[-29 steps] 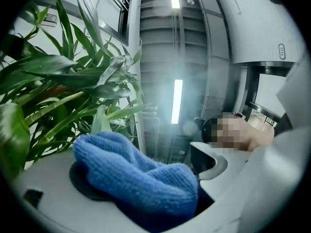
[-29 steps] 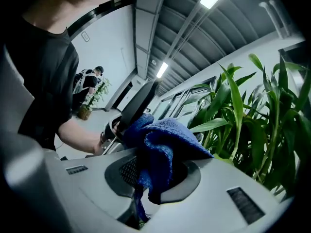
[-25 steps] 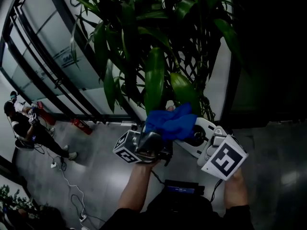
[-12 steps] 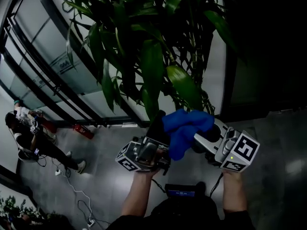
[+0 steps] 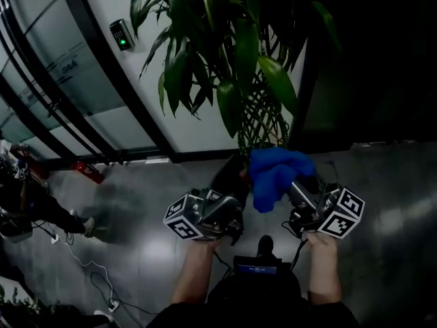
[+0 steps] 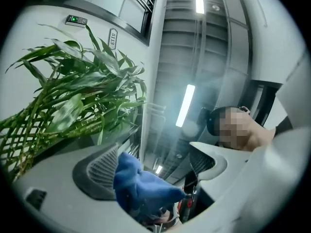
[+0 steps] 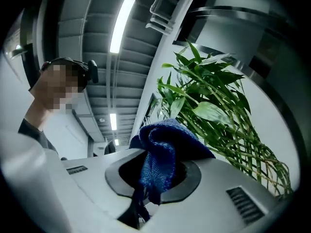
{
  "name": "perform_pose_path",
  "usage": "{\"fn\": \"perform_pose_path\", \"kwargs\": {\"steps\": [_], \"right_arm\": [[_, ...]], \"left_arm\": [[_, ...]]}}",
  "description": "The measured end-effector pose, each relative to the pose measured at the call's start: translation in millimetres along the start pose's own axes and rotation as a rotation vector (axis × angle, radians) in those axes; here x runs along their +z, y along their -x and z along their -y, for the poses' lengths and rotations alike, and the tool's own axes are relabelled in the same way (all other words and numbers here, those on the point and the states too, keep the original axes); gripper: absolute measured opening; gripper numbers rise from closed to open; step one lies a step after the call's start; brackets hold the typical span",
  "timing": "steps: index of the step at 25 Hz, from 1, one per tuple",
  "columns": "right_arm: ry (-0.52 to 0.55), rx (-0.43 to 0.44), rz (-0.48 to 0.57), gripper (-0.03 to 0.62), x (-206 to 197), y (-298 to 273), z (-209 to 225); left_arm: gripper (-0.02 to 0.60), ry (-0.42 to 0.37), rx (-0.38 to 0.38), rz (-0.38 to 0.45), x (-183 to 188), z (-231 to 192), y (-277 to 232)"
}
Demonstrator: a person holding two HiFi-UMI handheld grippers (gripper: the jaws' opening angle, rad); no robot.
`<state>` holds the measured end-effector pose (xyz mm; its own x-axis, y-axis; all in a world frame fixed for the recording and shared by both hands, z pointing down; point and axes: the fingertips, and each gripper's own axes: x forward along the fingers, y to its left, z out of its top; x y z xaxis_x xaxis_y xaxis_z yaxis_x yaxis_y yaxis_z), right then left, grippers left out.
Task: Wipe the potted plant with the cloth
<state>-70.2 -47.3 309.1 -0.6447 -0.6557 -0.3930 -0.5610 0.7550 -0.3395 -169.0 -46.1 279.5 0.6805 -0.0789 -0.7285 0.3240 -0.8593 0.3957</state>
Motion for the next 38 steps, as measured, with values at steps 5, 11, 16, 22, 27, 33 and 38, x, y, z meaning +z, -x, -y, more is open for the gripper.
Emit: {"fn": "perform_pose_path", "kwargs": {"steps": [5,11,16,22,27,33,38], "right_arm": [[0.003,-0.073,-0.034,0.072,-13.9,12.2,-31.3],[0.013,-0.064,-0.023,0.072,-9.7,23.1,-49.8],[0.008,-0.012,-0.028,0.072,-0.6,35.3,-61.2],[-0.025,0.018,-0.047,0.072,24.7,91.5,-49.7],[-0.160,0.068,-0.016,0.072,42.4,147.2,-37.5],[-0.348,0.127,0.001,0.072,48.3,190.5,-20.5],[-0.504,0.156,0.040,0.072,45.4,183.8,-19.5]], "left_arm": [[0.468,0.070,-0.004,0.024,-8.4,18.5,20.2],[0.465,0.049,-0.009,-0.016,-26.9,38.1,17.8],[0.465,0.003,-0.001,-0.025,-39.6,55.5,3.8],[0.457,0.016,0.067,-0.039,-94.7,52.6,-33.5],[0.448,0.049,0.198,-0.071,-154.7,47.0,-57.3],[0.422,0.105,0.404,-0.029,-201.4,32.6,-60.1],[0.422,0.100,0.447,-0.035,-201.2,36.8,-56.5]]}}
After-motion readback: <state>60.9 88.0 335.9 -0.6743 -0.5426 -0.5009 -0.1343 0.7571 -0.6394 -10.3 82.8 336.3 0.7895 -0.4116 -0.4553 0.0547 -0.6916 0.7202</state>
